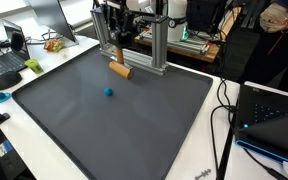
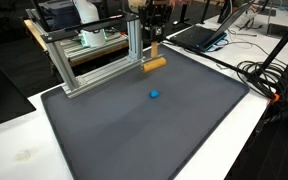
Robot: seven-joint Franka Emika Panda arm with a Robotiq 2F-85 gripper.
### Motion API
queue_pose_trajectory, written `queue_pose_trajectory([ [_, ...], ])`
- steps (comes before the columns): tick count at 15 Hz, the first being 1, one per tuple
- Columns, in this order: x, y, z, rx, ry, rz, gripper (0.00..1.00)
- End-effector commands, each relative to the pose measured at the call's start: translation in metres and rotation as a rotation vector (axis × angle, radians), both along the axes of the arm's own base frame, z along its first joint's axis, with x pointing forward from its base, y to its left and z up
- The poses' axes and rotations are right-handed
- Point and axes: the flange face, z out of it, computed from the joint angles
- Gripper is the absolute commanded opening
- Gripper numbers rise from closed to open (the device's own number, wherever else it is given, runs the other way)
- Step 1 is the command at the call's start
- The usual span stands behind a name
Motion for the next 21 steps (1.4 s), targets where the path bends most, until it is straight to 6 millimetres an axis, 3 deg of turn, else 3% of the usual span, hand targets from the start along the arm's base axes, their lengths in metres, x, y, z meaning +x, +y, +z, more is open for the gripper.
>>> queue_pose_trajectory([
  [1,0.008,-0.002,-0.004,0.001,0.005,-0.004,0.48],
  [3,0.008,-0.002,-0.013,0.001,0.021,-0.003,0.48],
  [6,0.005,0.001,-0.010,0.000,0.017,0.002,0.48],
  [7,0.010,-0.003,-0.011,-0.003,0.015,-0.010,0.23],
  [14,0.046,-0.042,-0.028,0.037,0.022,-0.110,0.23],
  [21,0.074,-0.046,-0.043,0.070,-0.004,-0.153,0.23],
])
